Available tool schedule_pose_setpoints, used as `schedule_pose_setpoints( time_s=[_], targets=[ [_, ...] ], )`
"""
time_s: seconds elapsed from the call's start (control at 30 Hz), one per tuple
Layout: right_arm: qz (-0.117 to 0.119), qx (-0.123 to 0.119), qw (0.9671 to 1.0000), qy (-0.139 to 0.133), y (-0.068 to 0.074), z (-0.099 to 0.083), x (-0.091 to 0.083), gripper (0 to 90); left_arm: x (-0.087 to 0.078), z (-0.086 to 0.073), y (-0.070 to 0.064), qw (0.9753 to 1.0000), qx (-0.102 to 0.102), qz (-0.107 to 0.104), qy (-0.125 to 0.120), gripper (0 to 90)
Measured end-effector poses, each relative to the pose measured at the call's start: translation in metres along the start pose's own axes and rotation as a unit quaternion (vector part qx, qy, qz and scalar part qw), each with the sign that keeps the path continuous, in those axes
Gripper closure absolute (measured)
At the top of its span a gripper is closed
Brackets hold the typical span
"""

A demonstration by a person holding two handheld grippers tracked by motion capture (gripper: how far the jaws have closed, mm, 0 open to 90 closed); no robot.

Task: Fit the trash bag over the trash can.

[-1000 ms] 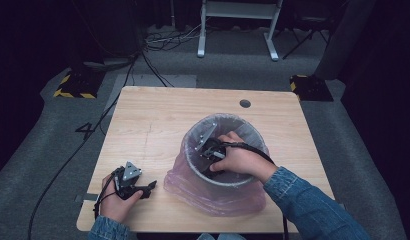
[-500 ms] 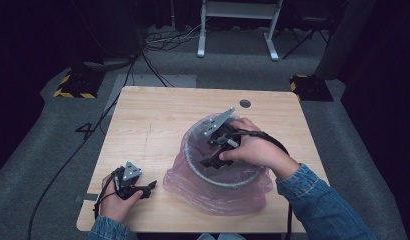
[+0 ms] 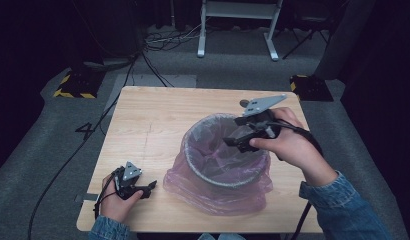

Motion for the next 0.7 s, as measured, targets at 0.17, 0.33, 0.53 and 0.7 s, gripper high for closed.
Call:
schedule_pose_setpoints(
  time_s=[0.17, 0.33, 0.53, 0.7],
  targets=[
    [-0.039, 0.029, 0.9987, -0.014, -0.016, -0.022, -0.024, 26.5, 0.000, 0.001, 0.001, 0.9999, 0.010, -0.010, 0.001, 23.9],
    [-0.063, 0.053, 0.9965, -0.015, -0.026, -0.048, -0.041, 26.6, -0.001, 0.000, 0.006, 0.9995, 0.022, -0.023, 0.005, 23.9],
    [-0.089, 0.075, 0.9931, -0.015, -0.035, -0.081, -0.059, 26.6, -0.002, -0.001, 0.008, 0.9995, 0.021, -0.024, 0.004, 23.9],
    [-0.099, 0.074, 0.9922, -0.016, -0.036, -0.109, -0.070, 26.5, -0.002, -0.001, 0.008, 0.9995, 0.021, -0.025, 0.004, 23.9]
  ],
)
Point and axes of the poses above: each handheld gripper's, and its own axes: x roughly forward along the jaws, z roughly out of its top, y roughly to its left, the point moved 5 cm from there along x, roughly forward along the jaws, and after that the axes turned 9 degrees about -x, right-handed, at the moved point
